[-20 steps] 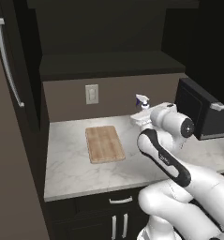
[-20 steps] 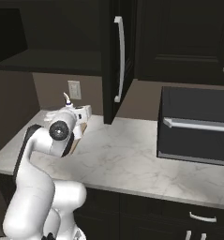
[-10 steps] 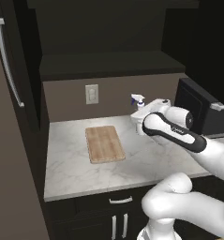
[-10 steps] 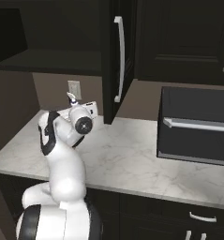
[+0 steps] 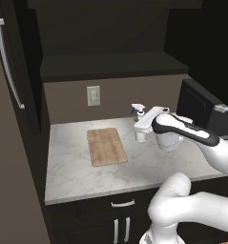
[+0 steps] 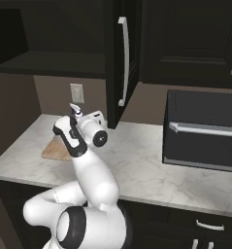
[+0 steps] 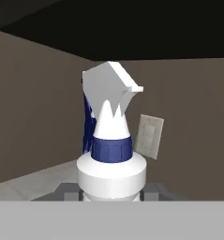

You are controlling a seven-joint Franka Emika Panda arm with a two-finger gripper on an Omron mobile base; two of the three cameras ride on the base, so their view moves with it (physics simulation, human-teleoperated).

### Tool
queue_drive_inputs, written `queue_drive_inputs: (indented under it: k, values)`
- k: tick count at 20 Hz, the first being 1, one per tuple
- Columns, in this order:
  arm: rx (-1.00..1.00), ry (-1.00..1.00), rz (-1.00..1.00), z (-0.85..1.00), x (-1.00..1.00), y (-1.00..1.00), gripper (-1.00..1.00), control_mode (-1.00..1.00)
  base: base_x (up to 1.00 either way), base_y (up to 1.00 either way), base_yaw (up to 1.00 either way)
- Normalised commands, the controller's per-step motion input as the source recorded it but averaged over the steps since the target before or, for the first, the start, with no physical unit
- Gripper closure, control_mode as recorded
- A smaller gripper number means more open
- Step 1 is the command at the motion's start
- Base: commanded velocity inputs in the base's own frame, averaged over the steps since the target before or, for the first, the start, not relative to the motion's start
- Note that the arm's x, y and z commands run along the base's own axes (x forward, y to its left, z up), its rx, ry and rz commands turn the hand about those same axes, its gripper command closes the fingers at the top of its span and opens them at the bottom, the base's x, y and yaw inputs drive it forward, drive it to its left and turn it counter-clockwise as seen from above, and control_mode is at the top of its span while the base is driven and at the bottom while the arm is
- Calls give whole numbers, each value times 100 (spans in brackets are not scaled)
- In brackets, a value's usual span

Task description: Grab the spray bottle from the cabinet, then place it next to the cutting board for sanitizing. Then grab the dish brush from the countertop next to the sink and place it next to the cutting board.

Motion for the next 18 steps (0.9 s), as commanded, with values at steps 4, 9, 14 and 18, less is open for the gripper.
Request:
queue_drive_inputs:
  k: [4,9,14,18]
  values:
    - [0,0,3,-16,1,0,100,-100,0,0,0]
    - [0,0,3,-21,0,0,100,-100,0,0,0]
    - [0,0,3,-16,0,0,100,-100,0,0,0]
    - [0,0,3,-16,0,0,100,-100,0,0,0]
